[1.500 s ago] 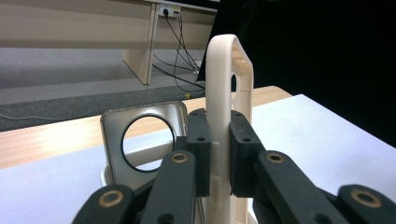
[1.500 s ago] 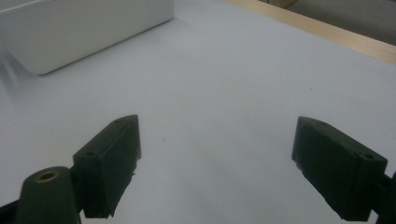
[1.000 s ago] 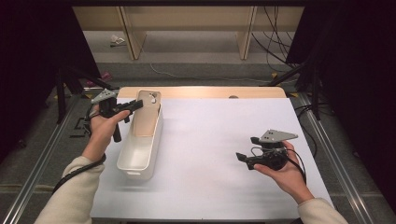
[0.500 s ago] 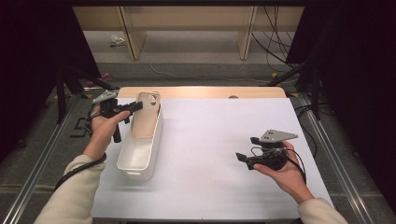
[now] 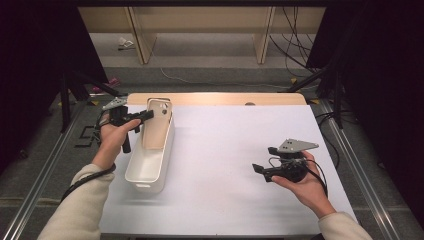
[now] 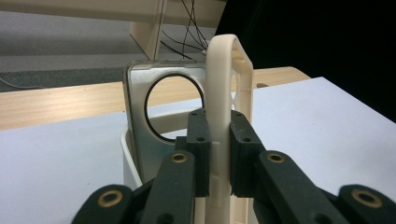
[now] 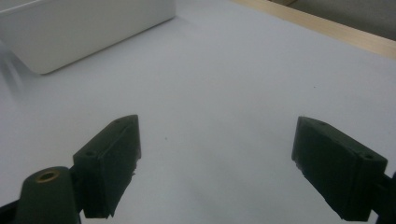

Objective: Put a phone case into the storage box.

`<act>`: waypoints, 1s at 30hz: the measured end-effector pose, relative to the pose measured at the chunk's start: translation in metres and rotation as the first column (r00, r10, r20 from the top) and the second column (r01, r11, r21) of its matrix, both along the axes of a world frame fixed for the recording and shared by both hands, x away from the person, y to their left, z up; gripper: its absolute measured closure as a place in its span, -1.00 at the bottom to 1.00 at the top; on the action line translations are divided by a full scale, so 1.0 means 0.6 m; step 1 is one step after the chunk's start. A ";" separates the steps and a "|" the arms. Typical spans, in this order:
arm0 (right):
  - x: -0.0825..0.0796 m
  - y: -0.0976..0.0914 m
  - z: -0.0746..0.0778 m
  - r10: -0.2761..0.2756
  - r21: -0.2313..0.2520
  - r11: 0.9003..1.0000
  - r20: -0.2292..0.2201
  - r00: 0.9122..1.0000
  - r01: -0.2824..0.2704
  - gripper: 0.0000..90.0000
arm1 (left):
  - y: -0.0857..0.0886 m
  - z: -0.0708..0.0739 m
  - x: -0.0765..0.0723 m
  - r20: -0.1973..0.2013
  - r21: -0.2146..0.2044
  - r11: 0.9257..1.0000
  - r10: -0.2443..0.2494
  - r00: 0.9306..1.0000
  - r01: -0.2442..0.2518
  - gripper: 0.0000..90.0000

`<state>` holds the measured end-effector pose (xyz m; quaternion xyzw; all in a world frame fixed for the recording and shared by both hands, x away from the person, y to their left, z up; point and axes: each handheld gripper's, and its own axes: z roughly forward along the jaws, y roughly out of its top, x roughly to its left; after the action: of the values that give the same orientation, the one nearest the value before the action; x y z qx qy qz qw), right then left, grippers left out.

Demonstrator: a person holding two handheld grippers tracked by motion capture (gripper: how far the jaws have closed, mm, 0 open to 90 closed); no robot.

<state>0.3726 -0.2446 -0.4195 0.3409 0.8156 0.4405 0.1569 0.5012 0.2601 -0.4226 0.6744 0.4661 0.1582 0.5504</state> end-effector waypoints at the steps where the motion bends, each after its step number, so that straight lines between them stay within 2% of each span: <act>1: 0.000 0.000 0.000 0.000 0.001 1.000 0.000 1.000 0.000 -0.64 | 0.000 -0.001 0.001 -0.002 0.002 1.000 0.000 1.000 0.000 0.79; 23: 0.000 0.000 0.000 0.002 0.001 1.000 0.000 1.000 -0.002 -0.64 | 0.000 -0.015 0.011 -0.034 0.019 1.000 0.012 0.999 -0.011 0.78; 30: 0.000 0.000 0.000 0.005 0.001 1.000 -0.001 1.000 -0.005 -0.64 | 0.001 -0.017 0.015 -0.045 0.038 0.999 0.023 0.999 -0.021 0.74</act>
<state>0.3725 -0.2445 -0.4195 0.3391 0.8163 0.4411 0.1552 0.5102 0.2610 -0.4328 0.6827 0.4828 0.1578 0.5252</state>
